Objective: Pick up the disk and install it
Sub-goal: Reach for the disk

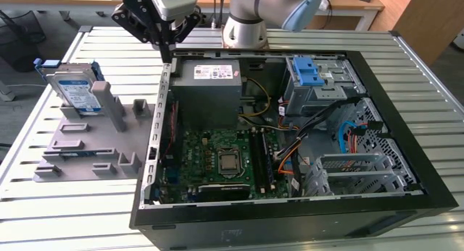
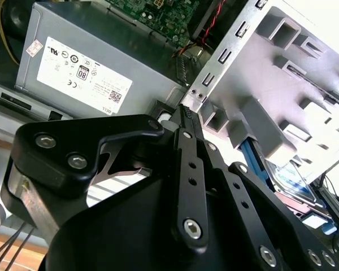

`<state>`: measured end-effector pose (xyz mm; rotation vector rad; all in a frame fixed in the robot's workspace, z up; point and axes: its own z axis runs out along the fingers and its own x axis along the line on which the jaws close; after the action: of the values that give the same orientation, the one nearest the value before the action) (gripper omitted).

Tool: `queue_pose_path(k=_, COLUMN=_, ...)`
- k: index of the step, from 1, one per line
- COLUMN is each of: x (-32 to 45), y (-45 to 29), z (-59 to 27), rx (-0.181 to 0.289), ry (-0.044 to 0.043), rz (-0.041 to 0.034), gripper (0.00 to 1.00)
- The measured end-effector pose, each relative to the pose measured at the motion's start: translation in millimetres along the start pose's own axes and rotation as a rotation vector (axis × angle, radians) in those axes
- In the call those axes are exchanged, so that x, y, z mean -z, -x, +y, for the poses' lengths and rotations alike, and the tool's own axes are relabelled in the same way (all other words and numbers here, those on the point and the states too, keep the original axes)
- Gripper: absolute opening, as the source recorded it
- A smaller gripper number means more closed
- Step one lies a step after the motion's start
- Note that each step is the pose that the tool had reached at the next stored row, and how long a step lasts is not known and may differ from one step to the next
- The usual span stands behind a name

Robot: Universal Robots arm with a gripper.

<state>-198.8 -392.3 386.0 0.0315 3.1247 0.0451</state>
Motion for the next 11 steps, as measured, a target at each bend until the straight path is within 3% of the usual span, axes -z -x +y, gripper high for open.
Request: queue_pose_path(k=11, x=0.0, y=-4.9, z=-0.1, rx=0.000, ry=-0.0001, rz=0.0000, gripper=0.11)
